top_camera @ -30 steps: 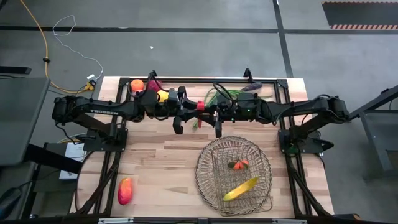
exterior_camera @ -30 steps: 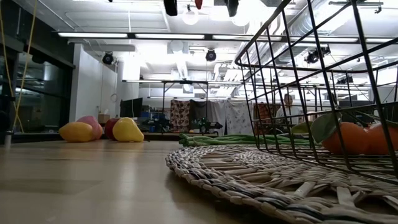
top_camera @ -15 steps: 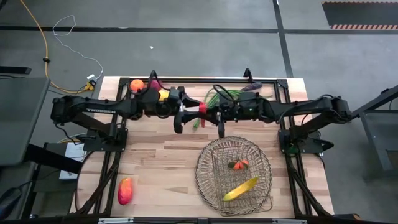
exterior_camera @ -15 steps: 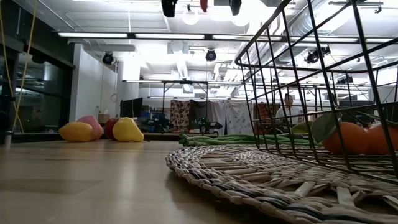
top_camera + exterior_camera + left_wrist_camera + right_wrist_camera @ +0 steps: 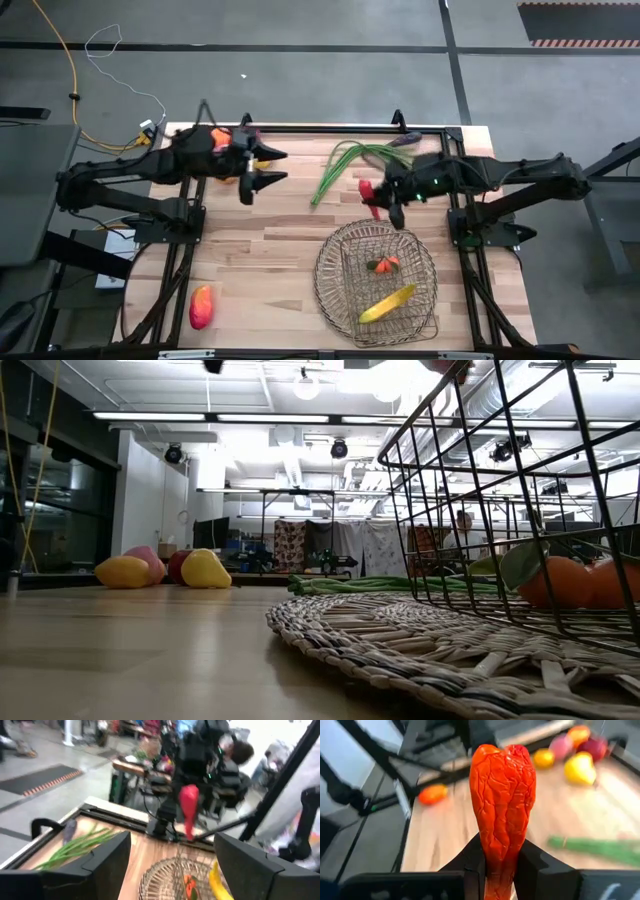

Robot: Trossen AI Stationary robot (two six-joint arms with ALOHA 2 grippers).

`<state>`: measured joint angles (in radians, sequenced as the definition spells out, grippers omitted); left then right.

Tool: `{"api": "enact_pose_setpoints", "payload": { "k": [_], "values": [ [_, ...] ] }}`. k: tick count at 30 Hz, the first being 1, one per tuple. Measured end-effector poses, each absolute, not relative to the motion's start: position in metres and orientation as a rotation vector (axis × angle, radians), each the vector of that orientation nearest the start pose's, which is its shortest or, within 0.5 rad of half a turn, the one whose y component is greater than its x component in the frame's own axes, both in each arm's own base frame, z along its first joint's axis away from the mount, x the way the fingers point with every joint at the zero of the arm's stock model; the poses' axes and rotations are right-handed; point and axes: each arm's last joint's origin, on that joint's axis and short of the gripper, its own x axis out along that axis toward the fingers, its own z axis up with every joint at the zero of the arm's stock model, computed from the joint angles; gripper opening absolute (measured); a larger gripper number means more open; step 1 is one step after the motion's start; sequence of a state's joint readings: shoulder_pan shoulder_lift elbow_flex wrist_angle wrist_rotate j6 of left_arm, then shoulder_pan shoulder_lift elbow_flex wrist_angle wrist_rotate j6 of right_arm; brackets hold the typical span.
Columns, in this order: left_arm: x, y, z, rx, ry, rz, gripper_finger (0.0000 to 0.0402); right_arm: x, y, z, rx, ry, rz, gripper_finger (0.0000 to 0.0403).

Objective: Build produce basket
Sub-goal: Put the carrot into the wire basket

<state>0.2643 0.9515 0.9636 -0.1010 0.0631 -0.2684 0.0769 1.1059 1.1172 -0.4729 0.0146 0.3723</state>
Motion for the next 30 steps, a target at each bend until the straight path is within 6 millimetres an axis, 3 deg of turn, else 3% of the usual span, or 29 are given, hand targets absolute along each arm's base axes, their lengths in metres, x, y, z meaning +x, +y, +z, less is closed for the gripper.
{"api": "enact_pose_setpoints", "payload": {
  "k": [8,15,23,30],
  "values": [
    [0.166,0.045,0.345,-0.358,-0.118,0.311,0.0274,0.215,0.059,0.349,0.343,0.595,-0.046,0.0053],
    [0.159,0.043,0.341,-0.303,-0.123,0.311,0.0274,0.200,0.074,0.344,0.375,0.575,-0.035,0.0053],
    [0.162,0.044,0.339,-0.219,-0.098,0.315,0.0273,0.187,0.085,0.321,0.738,0.378,0.165,0.0053],
    [0.162,0.044,0.339,-0.224,-0.098,0.315,0.0273,0.198,0.115,0.291,1.021,0.520,0.161,0.0053]
  ]
}}
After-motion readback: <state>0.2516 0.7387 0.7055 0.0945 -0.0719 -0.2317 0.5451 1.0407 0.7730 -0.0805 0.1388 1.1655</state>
